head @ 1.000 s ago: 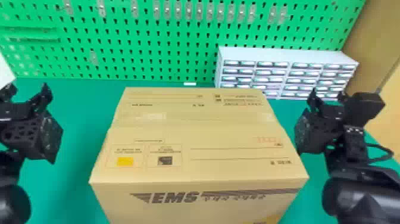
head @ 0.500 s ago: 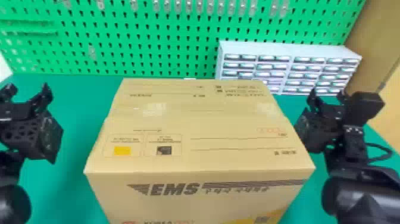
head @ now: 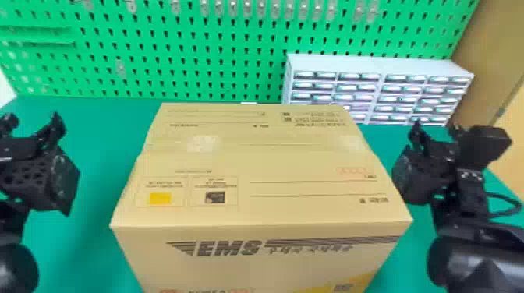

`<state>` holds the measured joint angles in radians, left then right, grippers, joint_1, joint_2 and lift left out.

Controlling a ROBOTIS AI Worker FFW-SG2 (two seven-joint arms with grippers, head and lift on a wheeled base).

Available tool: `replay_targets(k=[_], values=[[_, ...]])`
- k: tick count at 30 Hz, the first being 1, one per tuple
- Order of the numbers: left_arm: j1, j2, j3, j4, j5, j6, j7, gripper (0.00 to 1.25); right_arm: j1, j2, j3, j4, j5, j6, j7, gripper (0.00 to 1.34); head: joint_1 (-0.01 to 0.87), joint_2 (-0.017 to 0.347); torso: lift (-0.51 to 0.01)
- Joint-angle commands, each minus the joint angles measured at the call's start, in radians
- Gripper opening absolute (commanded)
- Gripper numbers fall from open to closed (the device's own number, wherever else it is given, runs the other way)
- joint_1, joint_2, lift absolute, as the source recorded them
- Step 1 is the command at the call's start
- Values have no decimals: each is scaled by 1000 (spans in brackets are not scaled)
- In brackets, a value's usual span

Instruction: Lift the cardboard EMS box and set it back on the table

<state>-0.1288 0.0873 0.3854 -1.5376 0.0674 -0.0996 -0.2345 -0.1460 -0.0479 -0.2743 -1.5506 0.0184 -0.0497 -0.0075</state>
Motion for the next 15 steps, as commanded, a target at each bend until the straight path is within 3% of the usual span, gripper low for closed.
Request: replay_targets(k=[1, 4, 8, 10, 15], values=[[-2, 2, 10, 27, 2, -17, -2, 758, 14, -26, -3, 37, -41, -53, 8, 801, 678, -14, -92], [-5, 3, 12, 88, 8, -65, -9, 758, 14, -58, 4, 121, -78, -142, 50, 796, 678, -14, -92], [-5, 3, 4, 134, 15, -98, -20, 758, 19, -70, 21, 195, -109, -208, 58, 796, 678, -14, -92], [-3, 3, 0, 146, 19, -109, -20, 758, 19, -55, 7, 219, -98, -236, 58, 796, 678, -14, -92], [0, 2, -13, 172, 28, -123, -20, 758, 3, 26, -88, 254, -11, -291, 58, 796, 678, -14, -92]])
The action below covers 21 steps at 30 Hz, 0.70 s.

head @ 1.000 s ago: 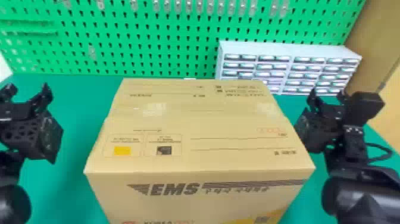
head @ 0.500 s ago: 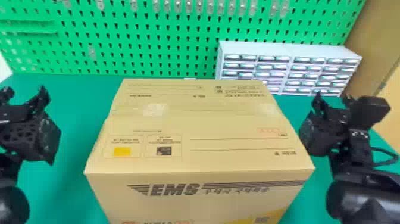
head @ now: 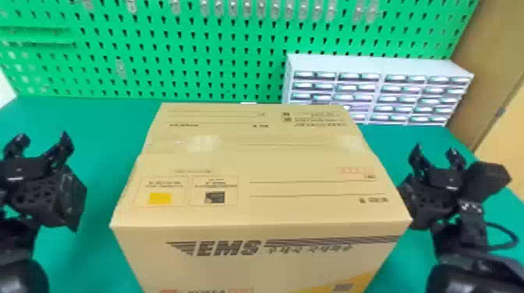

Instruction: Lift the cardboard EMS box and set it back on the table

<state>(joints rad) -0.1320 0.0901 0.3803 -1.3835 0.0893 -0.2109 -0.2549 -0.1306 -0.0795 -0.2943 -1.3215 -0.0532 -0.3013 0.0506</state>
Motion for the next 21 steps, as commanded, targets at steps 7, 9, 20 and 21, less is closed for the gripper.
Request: replay_targets(k=[7, 9, 20, 21], values=[[3, 0, -20, 20, 7, -15, 0, 758, -23, 75, -82, 31, 84, -50, 0, 796, 678, -14, -92], [3, 0, -21, 20, 9, -15, 0, 758, -23, 57, -55, 36, 61, -47, 0, 793, 678, -14, -92], [3, -1, -32, 20, 9, -16, 0, 758, -34, 53, -36, 38, 53, -21, 0, 793, 678, -14, -92], [3, 0, -35, 18, 10, -16, 0, 758, -35, 52, -29, 38, 52, -16, 0, 792, 678, -14, -92]])
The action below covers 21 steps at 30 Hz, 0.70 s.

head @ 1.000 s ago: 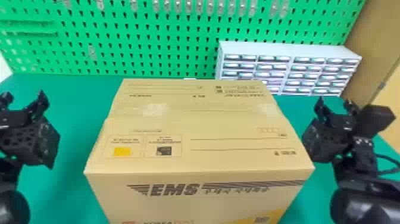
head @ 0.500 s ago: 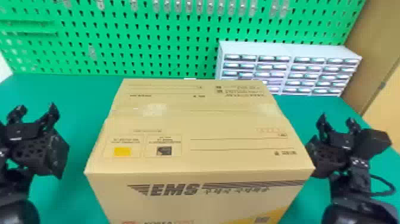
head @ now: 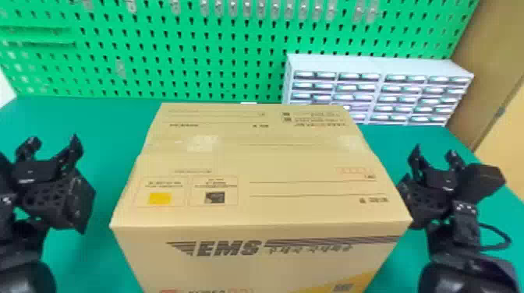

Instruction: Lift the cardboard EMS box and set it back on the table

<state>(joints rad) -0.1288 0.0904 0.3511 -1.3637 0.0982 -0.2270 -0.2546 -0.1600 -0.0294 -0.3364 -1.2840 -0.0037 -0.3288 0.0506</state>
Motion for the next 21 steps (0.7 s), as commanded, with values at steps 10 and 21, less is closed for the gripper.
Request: replay_targets(k=[10, 21], values=[[-5, -1, -64, -5, 31, -2, 0, 758, -52, 25, 85, 51, 28, 19, -3, 790, 678, -14, -92], [1, -1, -129, -25, 38, 0, 14, 758, -95, 30, 126, 117, 65, -30, -23, 784, 678, -14, -92]])
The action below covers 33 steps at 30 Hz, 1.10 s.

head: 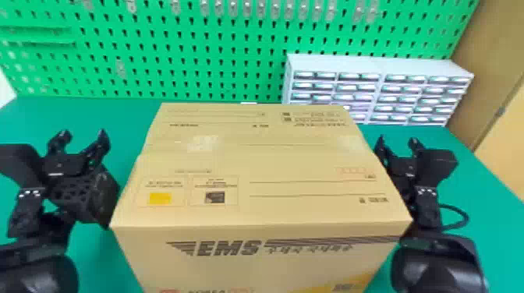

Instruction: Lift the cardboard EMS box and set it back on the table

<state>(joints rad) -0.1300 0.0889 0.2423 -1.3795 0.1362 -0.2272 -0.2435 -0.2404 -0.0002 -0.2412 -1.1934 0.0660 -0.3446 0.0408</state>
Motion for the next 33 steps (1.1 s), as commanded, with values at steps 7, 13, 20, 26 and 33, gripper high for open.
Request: replay_targets(k=[7, 13, 20, 26, 33], values=[[3, 0, -54, -16, 2, 0, 9, 758, -34, 1, 83, 57, -29, -31, -29, 784, 678, -14, -92], [3, 0, -72, -16, 2, 0, 10, 758, -51, 1, 123, 81, -46, -44, -32, 784, 678, -14, -92], [1, 0, -87, -18, 3, 2, 10, 758, -60, 1, 148, 98, -57, -48, -33, 784, 678, -14, -92], [1, 0, -97, -21, 6, 2, 10, 758, -66, 1, 161, 107, -63, -59, -38, 784, 678, -14, -92], [1, -1, -110, -21, 5, 2, 30, 758, -69, 1, 178, 114, -66, -67, -52, 784, 678, -14, -92]])
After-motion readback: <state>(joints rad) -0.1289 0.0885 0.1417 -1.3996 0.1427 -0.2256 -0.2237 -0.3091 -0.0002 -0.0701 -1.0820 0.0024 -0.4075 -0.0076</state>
